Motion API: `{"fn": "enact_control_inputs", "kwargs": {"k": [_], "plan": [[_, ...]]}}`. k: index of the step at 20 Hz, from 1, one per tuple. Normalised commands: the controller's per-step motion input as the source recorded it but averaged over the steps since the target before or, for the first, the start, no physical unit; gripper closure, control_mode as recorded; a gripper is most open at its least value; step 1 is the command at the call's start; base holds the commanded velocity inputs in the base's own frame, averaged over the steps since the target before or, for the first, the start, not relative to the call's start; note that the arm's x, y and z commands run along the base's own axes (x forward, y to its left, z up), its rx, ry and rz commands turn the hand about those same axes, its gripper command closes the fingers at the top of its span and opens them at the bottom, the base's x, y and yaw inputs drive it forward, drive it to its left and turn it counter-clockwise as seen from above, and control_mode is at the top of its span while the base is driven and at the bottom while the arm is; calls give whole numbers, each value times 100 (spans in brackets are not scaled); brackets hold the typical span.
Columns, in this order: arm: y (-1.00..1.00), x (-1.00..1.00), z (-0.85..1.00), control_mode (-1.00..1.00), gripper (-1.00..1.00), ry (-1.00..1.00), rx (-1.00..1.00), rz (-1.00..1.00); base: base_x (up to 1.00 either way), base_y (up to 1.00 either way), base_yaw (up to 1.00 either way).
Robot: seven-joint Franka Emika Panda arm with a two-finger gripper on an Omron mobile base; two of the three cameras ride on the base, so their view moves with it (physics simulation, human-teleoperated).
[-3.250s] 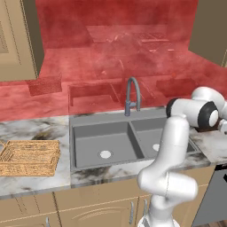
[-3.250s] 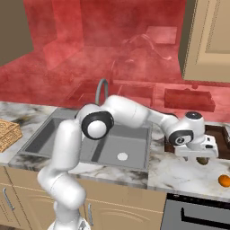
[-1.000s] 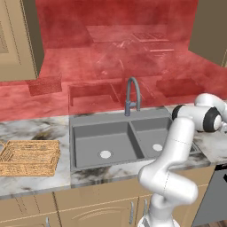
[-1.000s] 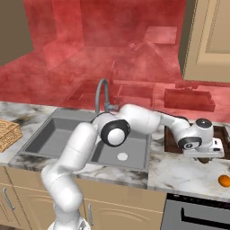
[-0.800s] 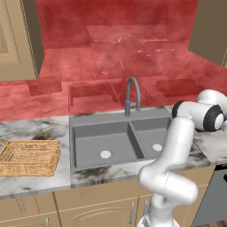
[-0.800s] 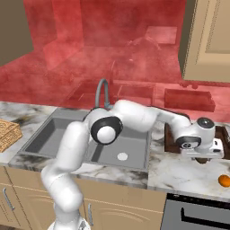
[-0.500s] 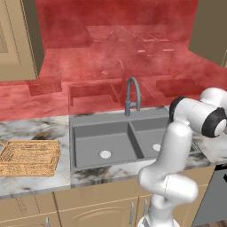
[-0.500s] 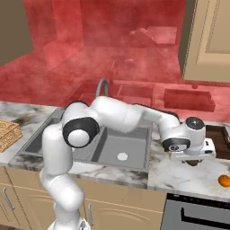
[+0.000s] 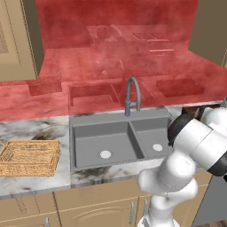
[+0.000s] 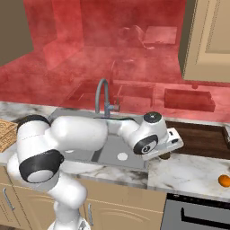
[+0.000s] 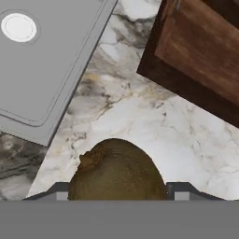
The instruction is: Pick up all produce items and place them in the sink. Turn on the sink faucet to wash them. Then turn the sink off and put them in the tray.
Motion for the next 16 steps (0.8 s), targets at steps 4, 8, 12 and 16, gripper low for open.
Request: {"fn": "enact_control_inputs", "kwargs": {"k": [4,8,12,16], "plan": [[100,64,20,-100,100,8,3,27,0,0,0],[96,93,0,-100,100,9,12,31,0,0,0],[76,100,-57,-100,100,11,5,23,0,0,0],[20,91,-94,-100,100,13,2,16,0,0,0]]}}
